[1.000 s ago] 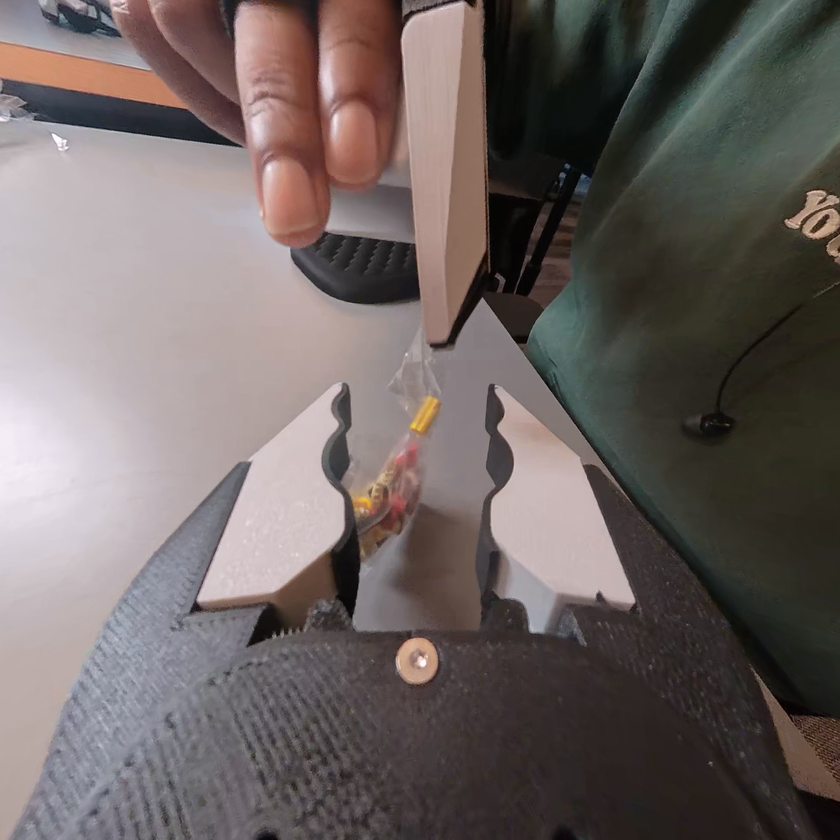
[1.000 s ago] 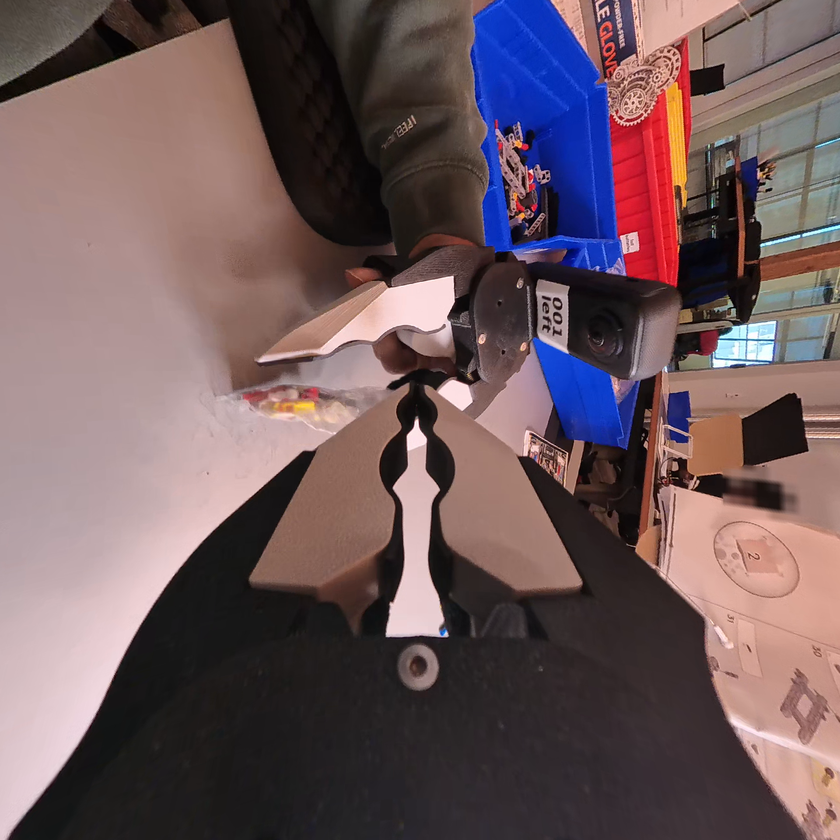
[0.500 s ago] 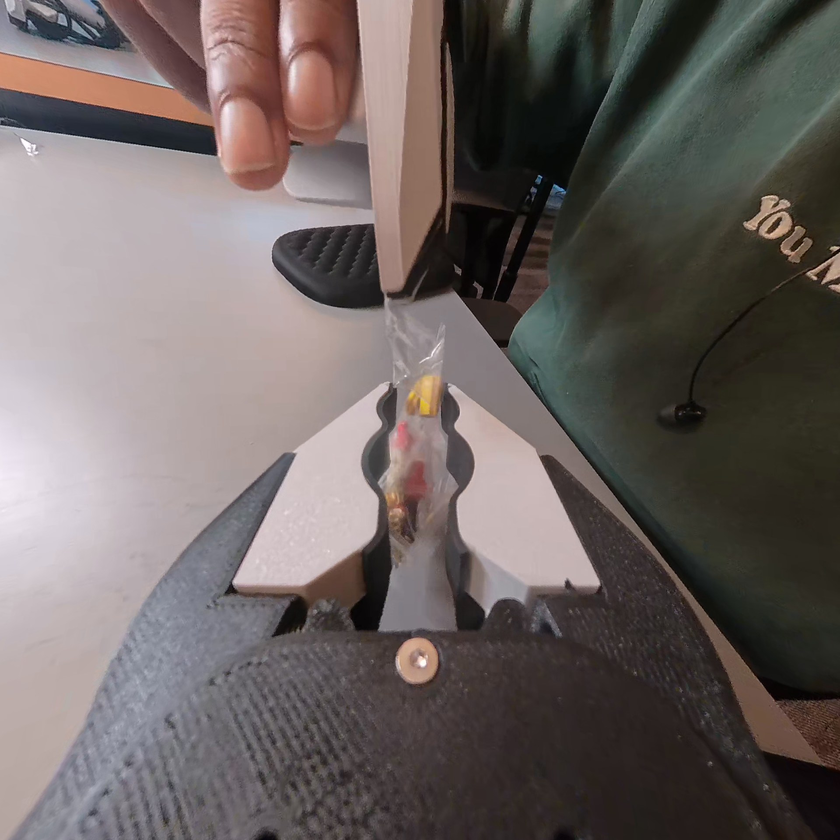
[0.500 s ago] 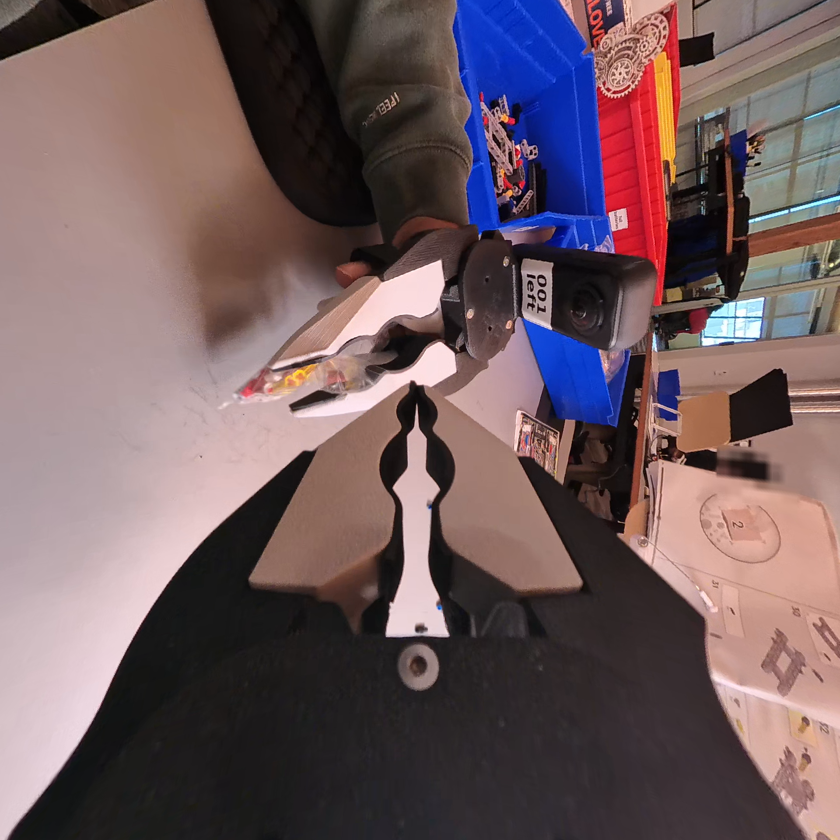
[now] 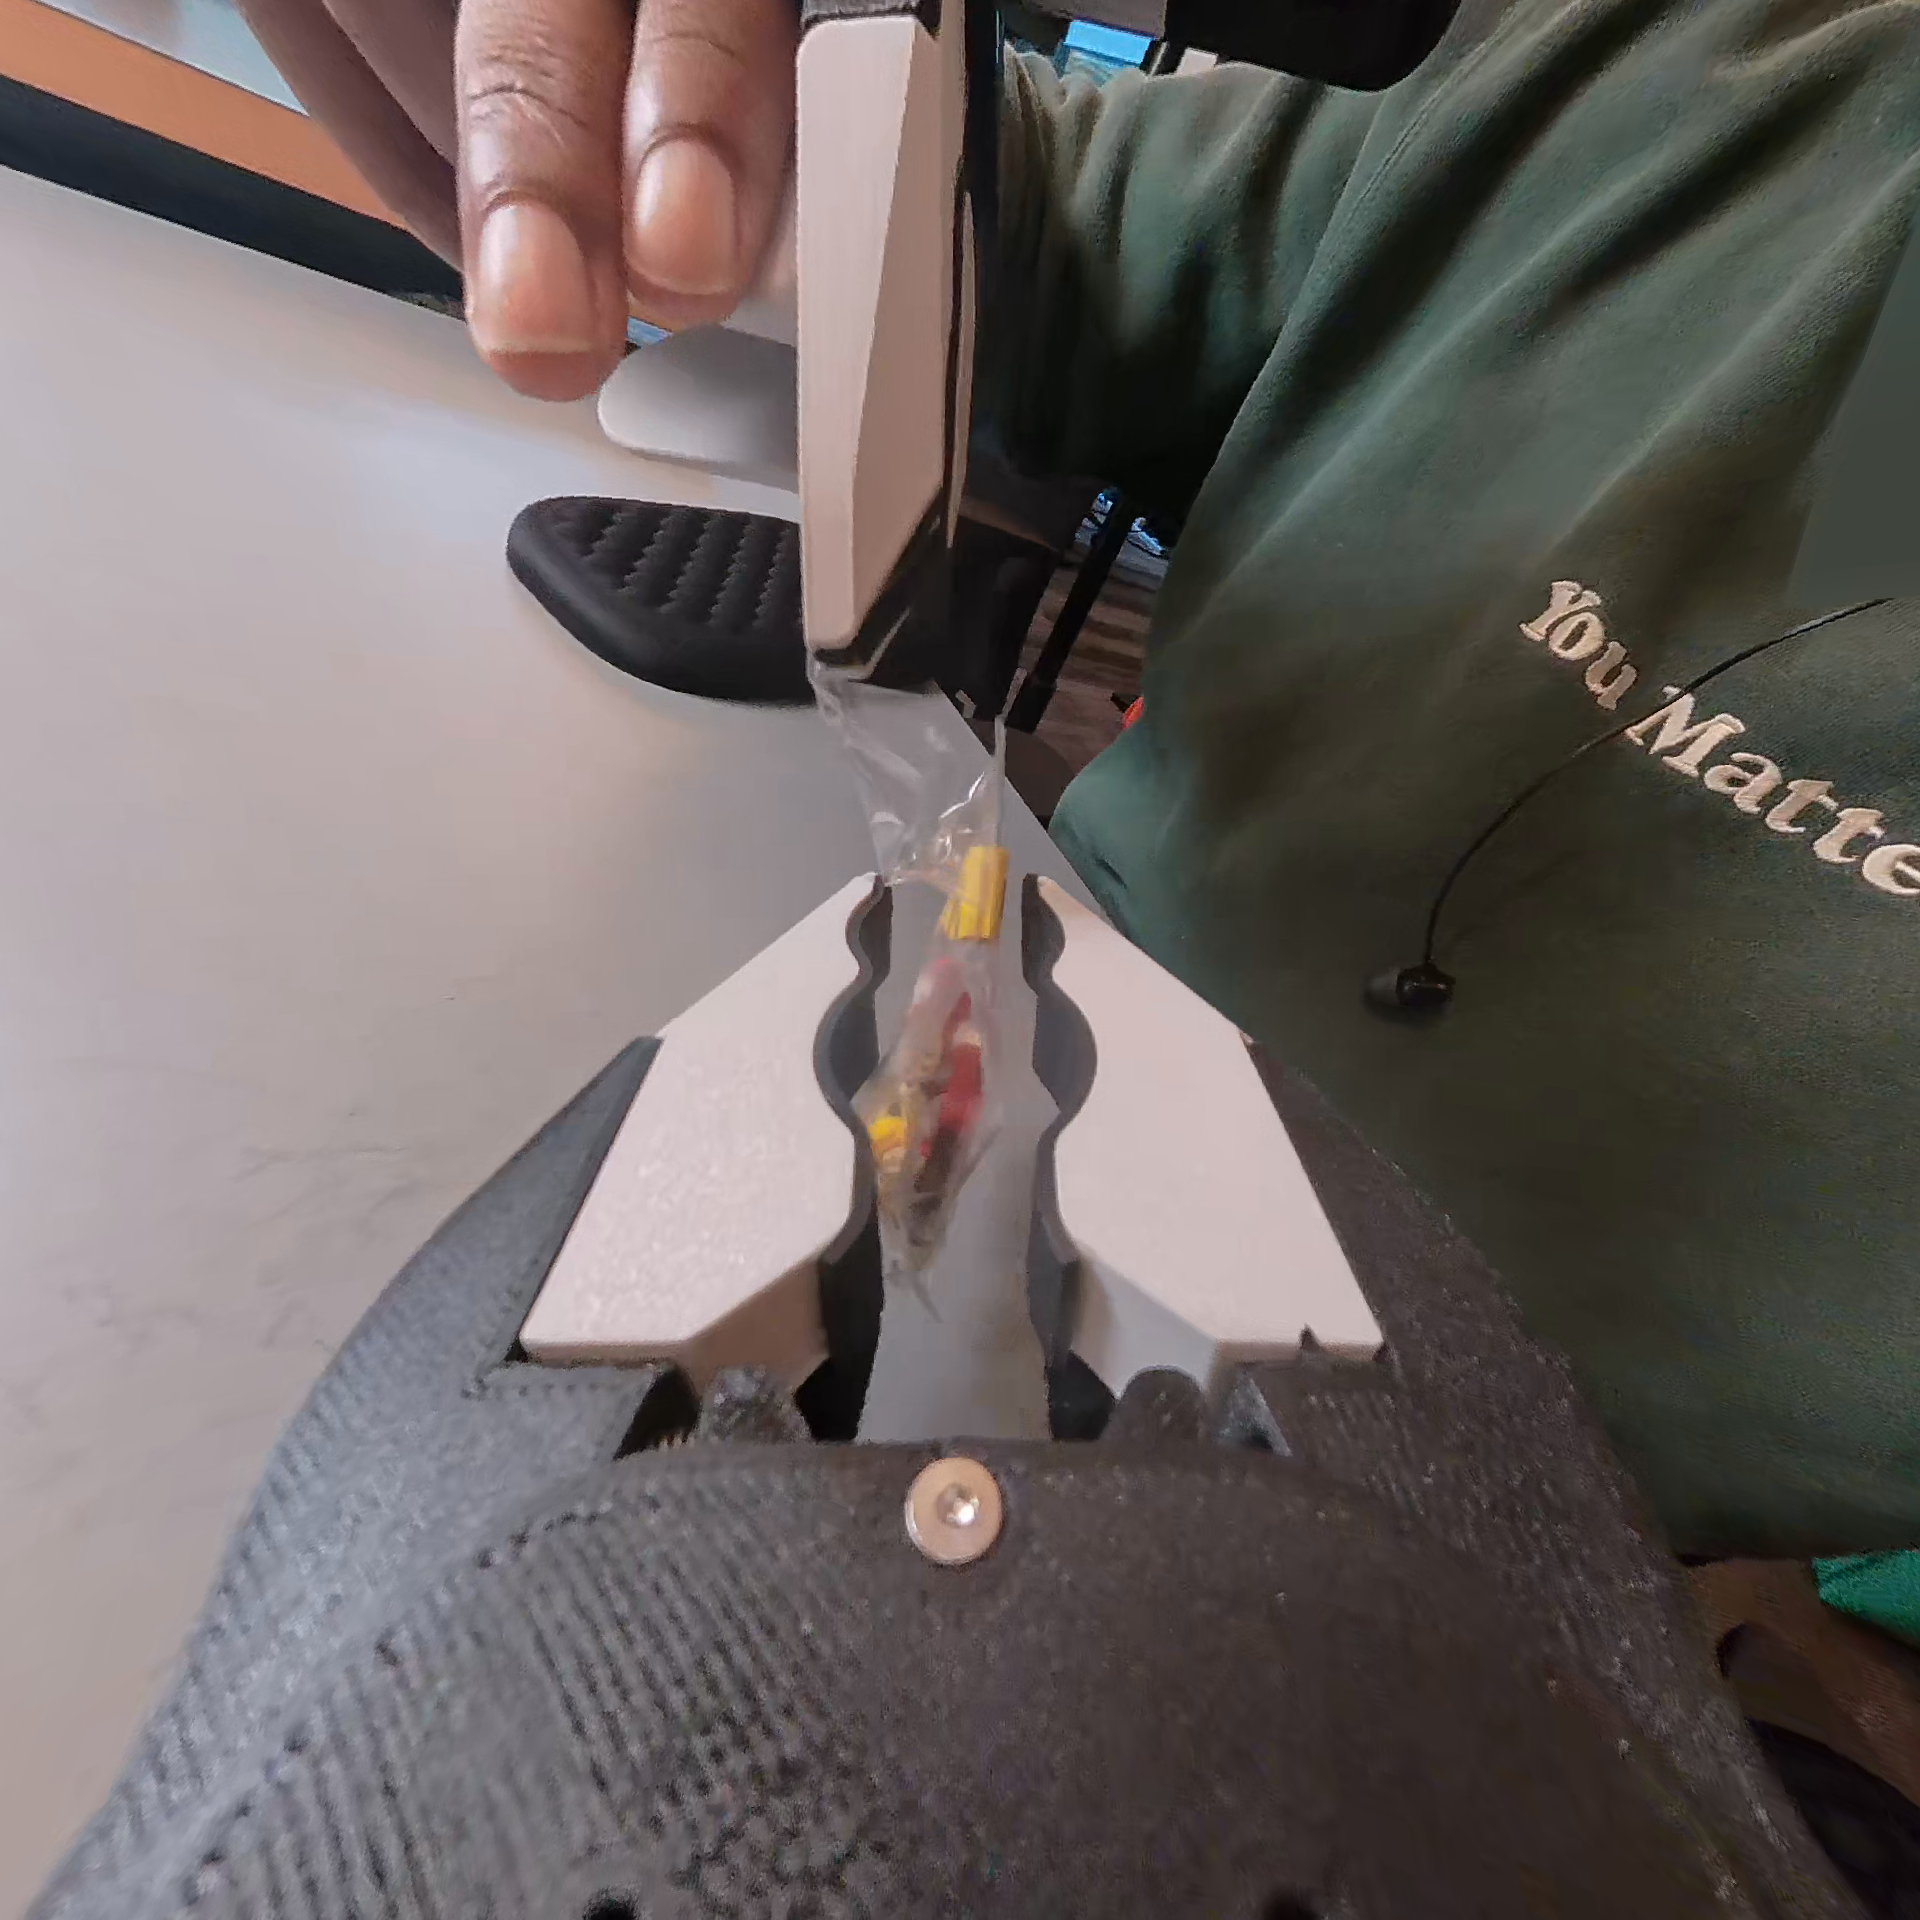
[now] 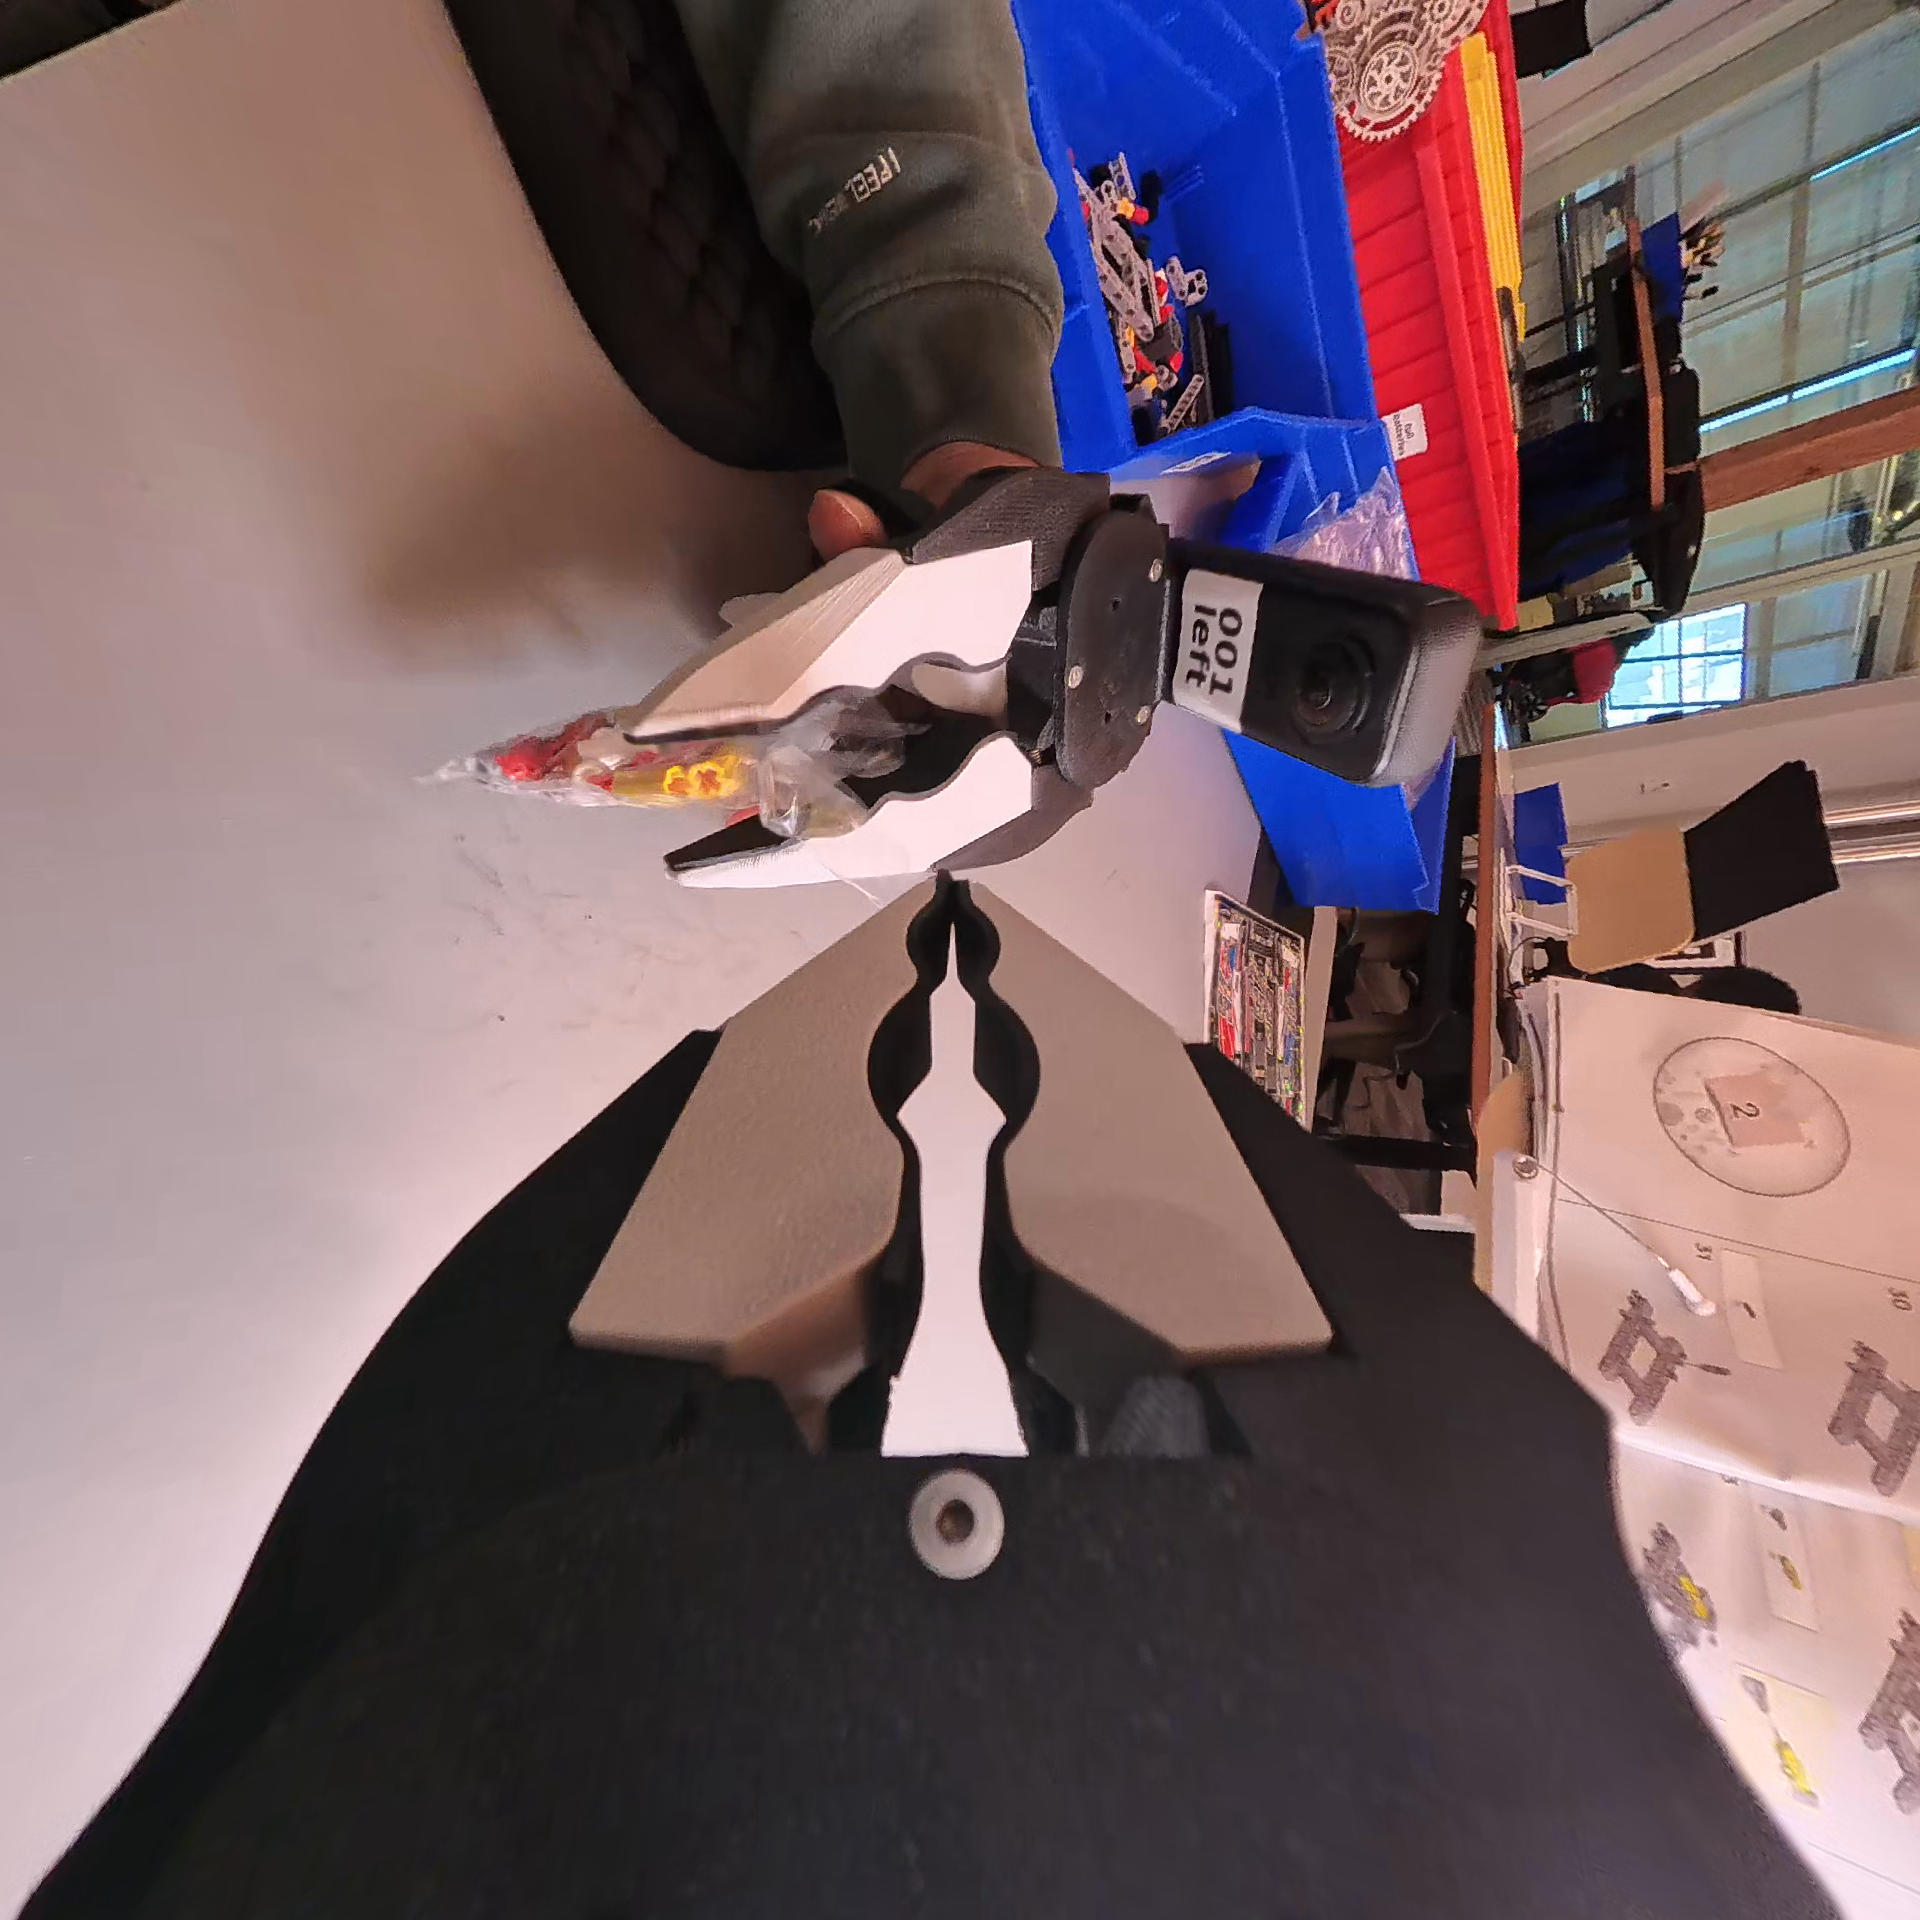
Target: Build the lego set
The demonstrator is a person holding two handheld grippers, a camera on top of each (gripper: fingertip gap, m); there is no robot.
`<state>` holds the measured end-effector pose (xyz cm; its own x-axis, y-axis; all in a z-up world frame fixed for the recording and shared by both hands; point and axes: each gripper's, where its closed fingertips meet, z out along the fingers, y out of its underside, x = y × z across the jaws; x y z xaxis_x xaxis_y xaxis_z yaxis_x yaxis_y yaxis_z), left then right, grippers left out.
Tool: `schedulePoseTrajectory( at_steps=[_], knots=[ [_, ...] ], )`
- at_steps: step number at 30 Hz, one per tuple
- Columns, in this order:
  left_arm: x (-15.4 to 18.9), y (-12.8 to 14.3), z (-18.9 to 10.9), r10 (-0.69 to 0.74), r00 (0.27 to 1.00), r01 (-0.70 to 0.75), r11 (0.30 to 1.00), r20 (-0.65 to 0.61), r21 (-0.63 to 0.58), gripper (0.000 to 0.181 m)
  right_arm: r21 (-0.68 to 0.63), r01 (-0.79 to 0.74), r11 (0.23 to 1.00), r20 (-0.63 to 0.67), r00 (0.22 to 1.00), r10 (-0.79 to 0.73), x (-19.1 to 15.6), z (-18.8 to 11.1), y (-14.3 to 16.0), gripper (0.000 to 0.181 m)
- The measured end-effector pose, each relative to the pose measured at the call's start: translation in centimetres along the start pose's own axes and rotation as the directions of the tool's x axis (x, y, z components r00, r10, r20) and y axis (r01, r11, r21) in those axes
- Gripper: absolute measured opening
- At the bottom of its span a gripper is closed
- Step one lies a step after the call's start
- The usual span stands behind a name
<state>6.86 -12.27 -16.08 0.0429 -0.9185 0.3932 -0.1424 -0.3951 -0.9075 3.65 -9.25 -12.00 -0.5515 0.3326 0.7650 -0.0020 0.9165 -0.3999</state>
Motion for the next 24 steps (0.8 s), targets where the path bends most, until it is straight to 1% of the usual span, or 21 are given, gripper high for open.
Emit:
schedulePoseTrajectory(
  at_steps=[3,7,10,13,17,22,24],
  knots=[
    [0.2,0.0,0.1,-0.025,0.999,0.025,1.0,-0.025,0.008,0.024,0.006,-0.007,1.0,-0.001,1.0,0.007,-0.1,0.3,0.1,0.0],
    [0.2,-0.6,-0.1,-0.048,0.998,0.05,0.997,-0.04,0.051,0.023,0.012,-0.013,1.0,0.001,1.0,0.013,-0.2,0.6,0.2,0.0],
    [-0.5,-0.4,-0.2,-0.049,0.999,0.049,0.998,-0.001,0.04,0.017,0.013,-0.018,1.0,-0.001,1.0,0.018,-0.2,0.8,0.4,0.0],
    [-1.0,-0.4,-0.4,-0.066,0.998,0.065,0.997,0.018,0.042,0.007,0.007,-0.019,1.0,0.0,1.0,0.019,-0.2,0.9,0.7,0.0],
    [-2.2,-0.4,-0.8,-0.082,0.993,0.079,0.996,0.081,0.041,0.006,0.01,-0.028,1.0,-0.011,1.0,0.028,0.3,0.5,0.7,0.0],
    [-2.8,-0.1,-0.7,-0.08,0.989,0.078,0.997,0.128,0.022,0.005,0.032,-0.064,0.997,-0.027,0.997,0.065,0.9,-0.2,0.2,0.0],
    [-2.9,0.0,-0.6,-0.067,0.987,0.066,0.998,0.143,0.01,0.005,0.025,-0.09,0.996,-0.005,0.996,0.09,0.7,-0.3,0.4,0.0]
  ],
)
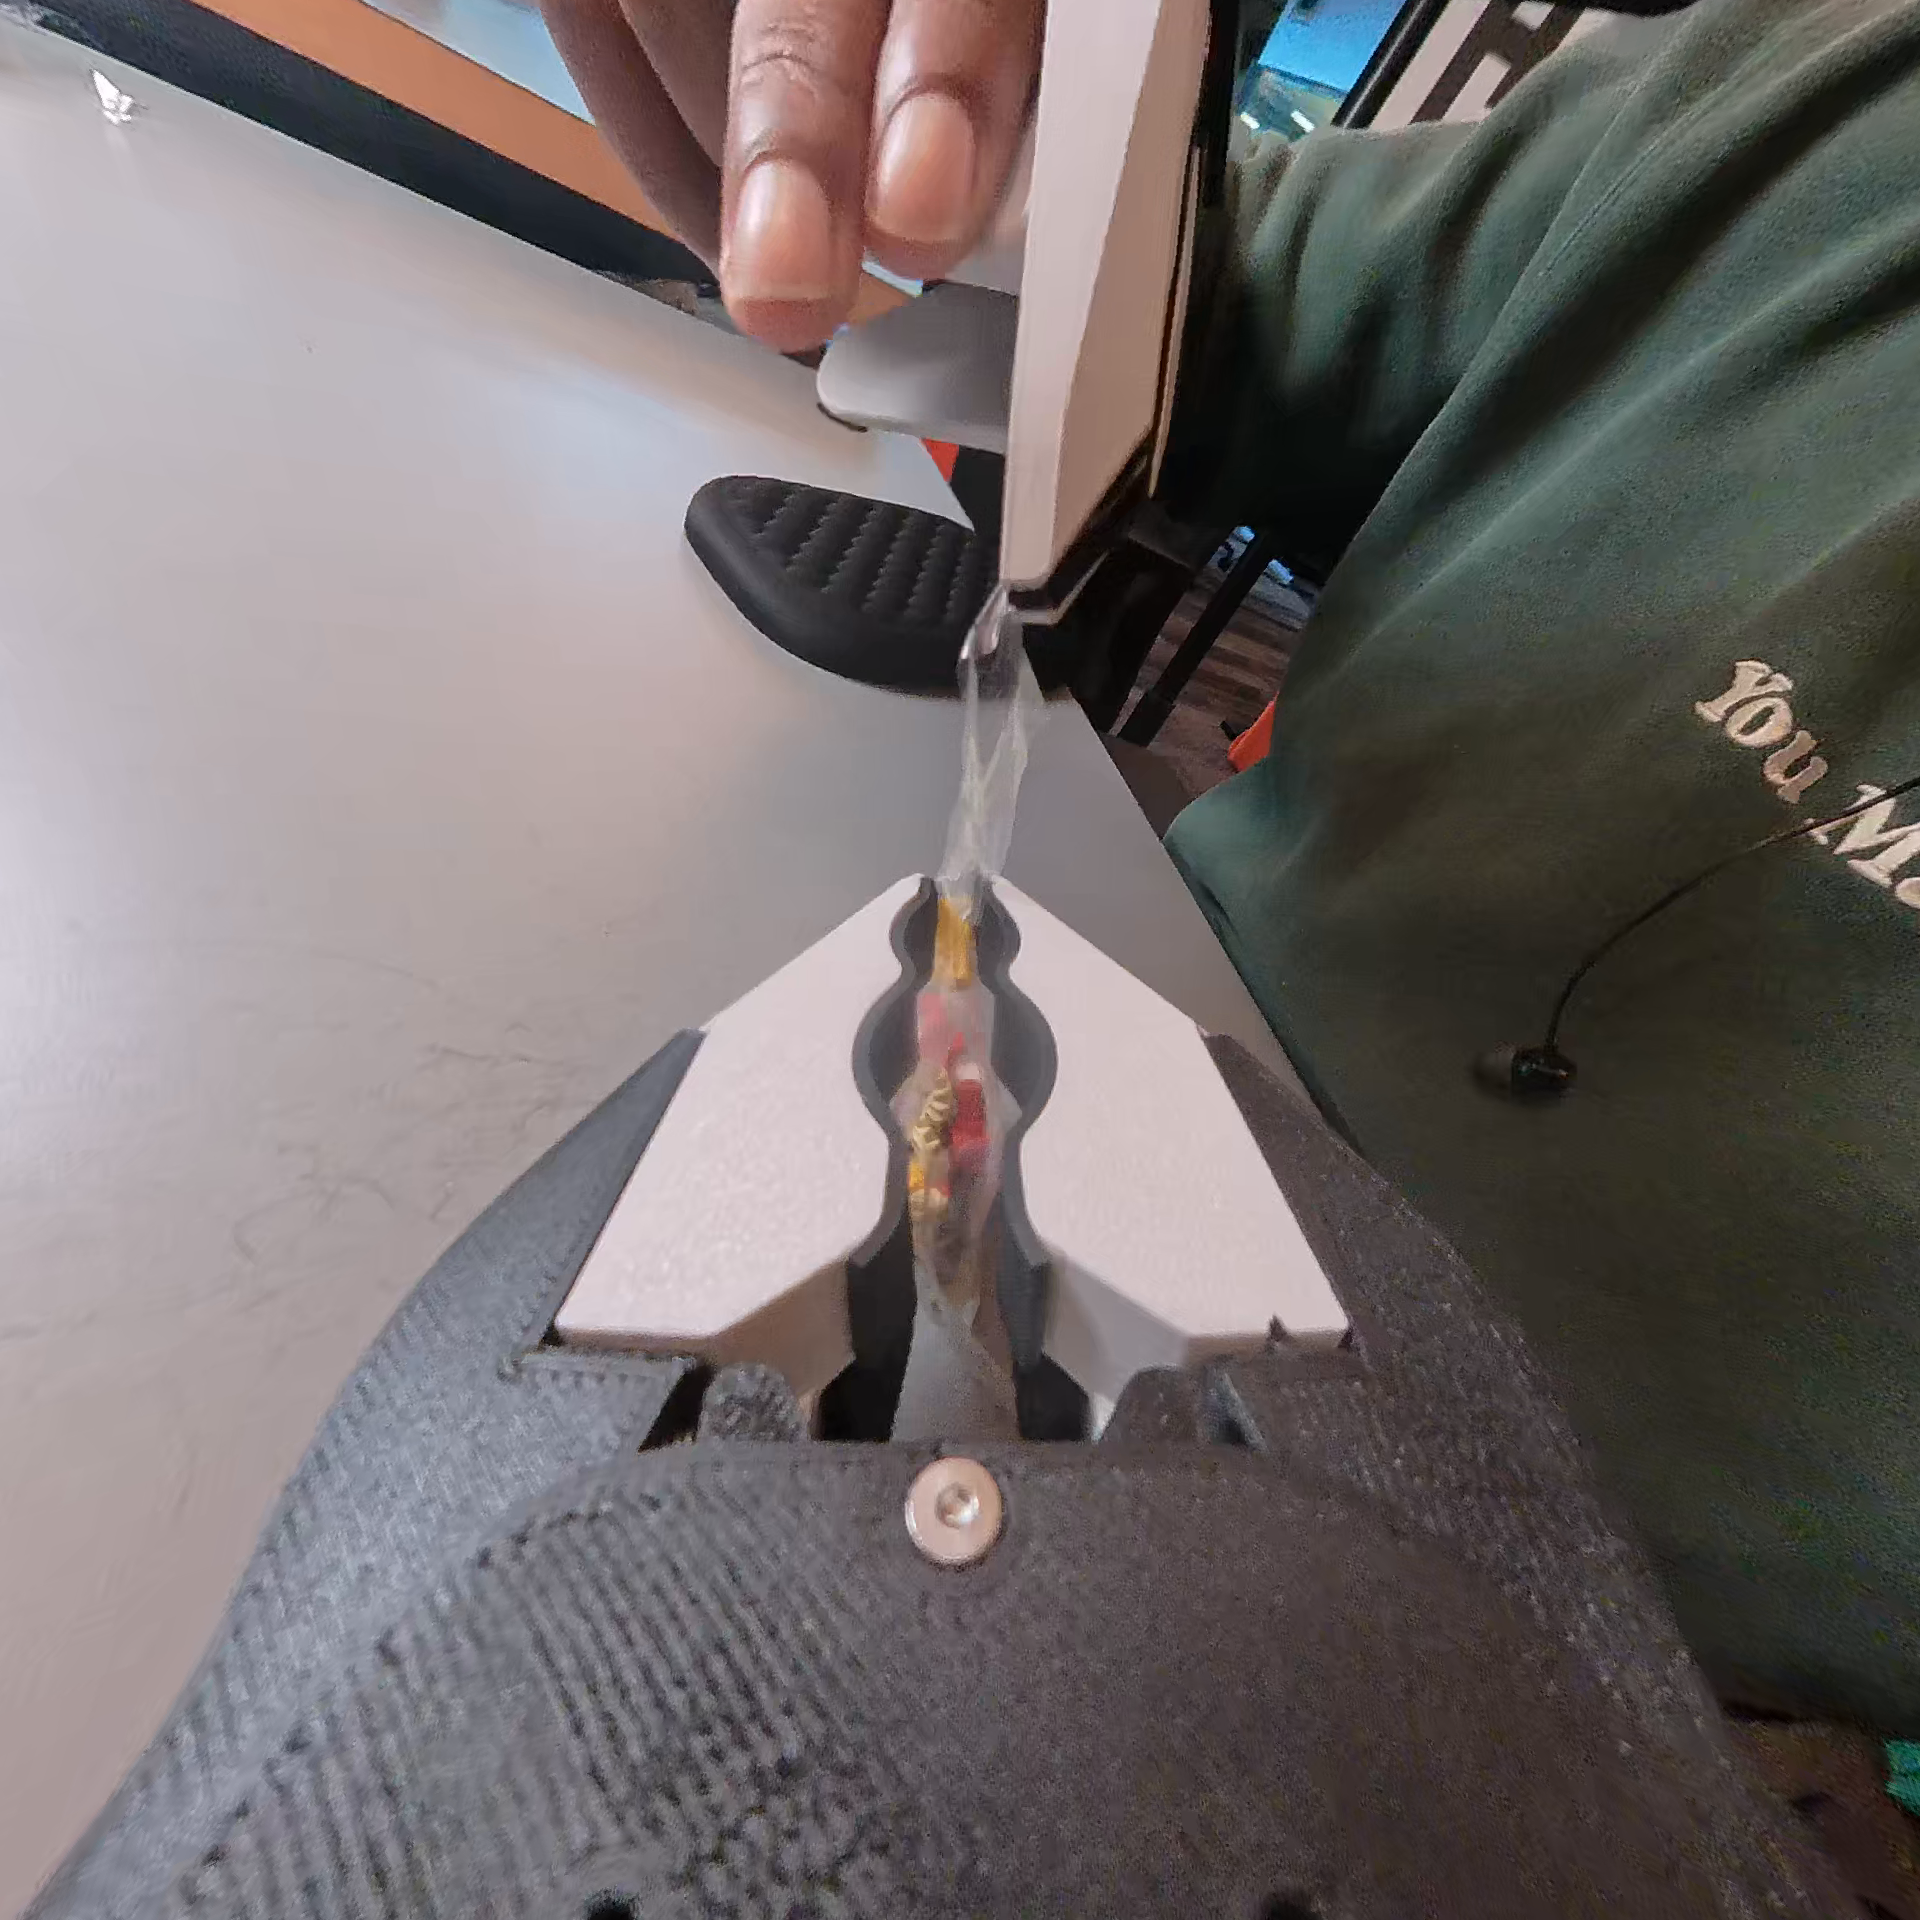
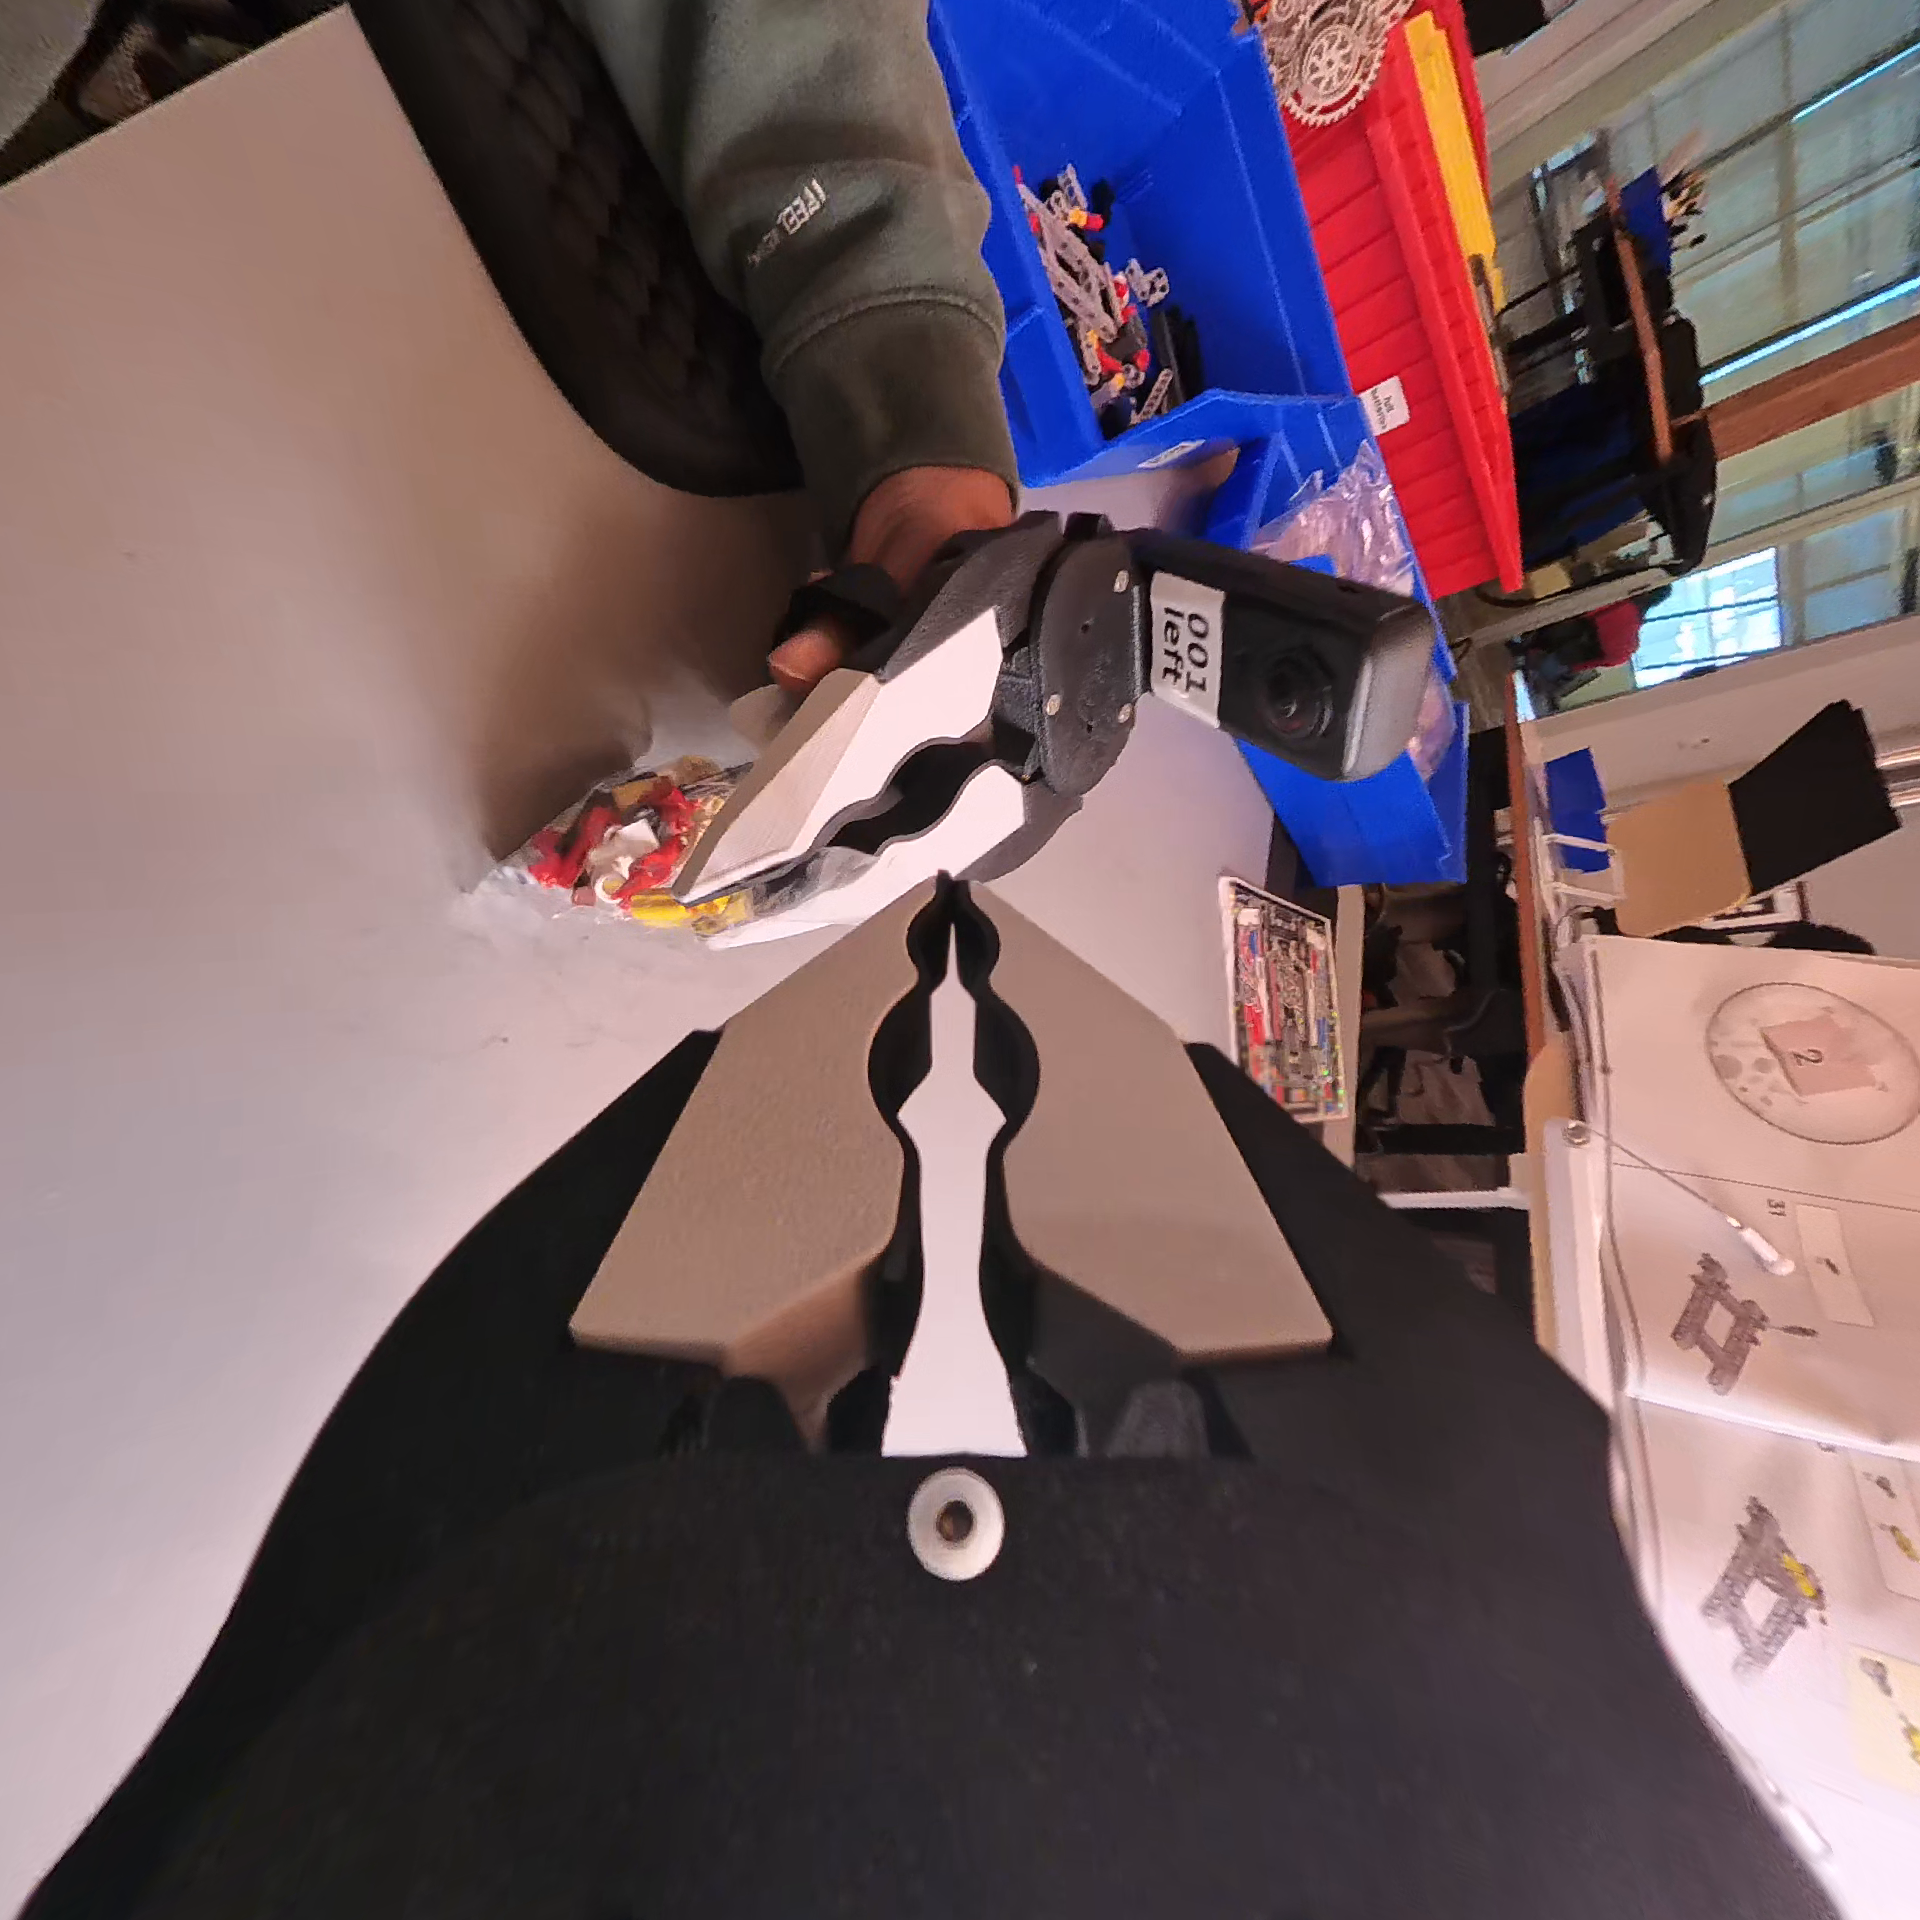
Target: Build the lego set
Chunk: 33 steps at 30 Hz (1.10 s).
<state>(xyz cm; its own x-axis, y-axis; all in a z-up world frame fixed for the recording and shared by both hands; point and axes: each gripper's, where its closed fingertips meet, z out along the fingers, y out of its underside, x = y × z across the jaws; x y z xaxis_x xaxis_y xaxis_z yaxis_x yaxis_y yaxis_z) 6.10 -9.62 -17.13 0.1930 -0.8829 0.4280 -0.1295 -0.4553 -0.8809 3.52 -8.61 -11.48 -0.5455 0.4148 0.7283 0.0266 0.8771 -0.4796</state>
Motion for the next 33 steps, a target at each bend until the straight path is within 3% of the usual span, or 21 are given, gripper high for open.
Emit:
schedulePoseTrajectory(
  at_steps=[10,15,19,22,25,30,33],
  knots=[
    [0.0,0.0,-0.4,0.066,0.997,-0.065,0.997,0.036,-0.034,0.005,0.014,-0.225,0.974,-0.007,0.974,0.225,-0.7,-2.4,2.5,0.0],
    [-0.3,0.2,-0.9,0.069,0.996,-0.066,0.996,0.056,-0.057,0.005,0.055,-0.397,0.916,-0.066,0.914,0.4,-0.8,-6.8,4.4,0.0],
    [-0.6,-0.1,-1.0,0.063,0.996,-0.06,0.997,0.07,-0.048,0.005,0.05,-0.503,0.863,-0.224,0.836,0.5,0.0,-11.5,7.4,0.0],
    [-0.9,-0.6,-1.2,0.047,0.994,-0.045,0.999,0.094,-0.023,0.005,0.03,-0.608,0.794,-0.429,0.709,0.559,1.2,-16.0,12.4,0.0],
    [-1.4,-0.9,-1.5,0.038,0.991,-0.037,0.999,0.132,-0.009,0.005,-0.016,-0.763,0.646,-0.66,0.494,0.566,1.3,-21.5,20.9,0.0],
    [-2.2,-1.5,-1.8,0.026,0.979,-0.029,0.999,0.201,0.015,0.005,-0.028,-0.931,0.364,-0.933,0.155,0.325,-1.8,-31.3,36.0,0.0],
    [-2.5,-1.6,-2.0,0.028,0.969,-0.034,0.999,0.247,0.022,0.005,0.032,-0.972,0.231,-0.986,0.007,0.166,-3.8,-35.9,41.5,0.0]
  ],
)
